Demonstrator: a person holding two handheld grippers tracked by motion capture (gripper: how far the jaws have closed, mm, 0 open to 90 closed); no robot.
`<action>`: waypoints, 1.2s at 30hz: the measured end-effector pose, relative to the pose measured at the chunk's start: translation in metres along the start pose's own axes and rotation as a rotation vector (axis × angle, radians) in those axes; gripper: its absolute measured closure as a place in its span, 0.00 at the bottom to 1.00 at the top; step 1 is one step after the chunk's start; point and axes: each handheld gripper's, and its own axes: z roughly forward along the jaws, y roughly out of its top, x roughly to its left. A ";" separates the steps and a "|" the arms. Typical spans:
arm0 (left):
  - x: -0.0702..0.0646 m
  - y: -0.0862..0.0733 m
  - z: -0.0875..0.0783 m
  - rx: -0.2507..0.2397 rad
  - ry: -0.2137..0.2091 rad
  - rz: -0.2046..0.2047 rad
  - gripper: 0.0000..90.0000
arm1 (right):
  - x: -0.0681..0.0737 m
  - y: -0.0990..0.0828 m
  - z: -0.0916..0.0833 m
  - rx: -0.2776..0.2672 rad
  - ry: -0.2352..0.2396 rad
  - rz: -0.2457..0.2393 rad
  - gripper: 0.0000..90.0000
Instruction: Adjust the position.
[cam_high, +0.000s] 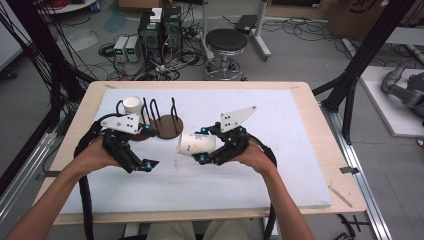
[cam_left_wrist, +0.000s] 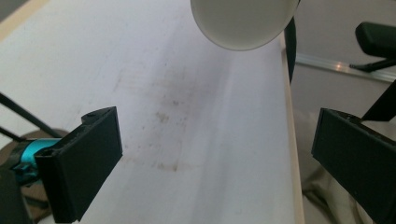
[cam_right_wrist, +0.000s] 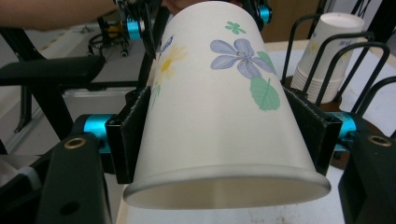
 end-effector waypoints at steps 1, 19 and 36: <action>0.000 0.001 0.000 0.025 0.012 0.006 0.02 | 0.000 0.001 0.001 0.012 0.003 -0.002 0.34; 0.001 0.009 -0.004 0.206 0.020 0.032 0.03 | 0.000 0.005 0.009 0.133 0.001 -0.007 0.34; -0.001 0.018 0.009 0.219 -0.004 0.039 0.03 | 0.001 0.005 0.014 0.163 0.003 -0.001 0.34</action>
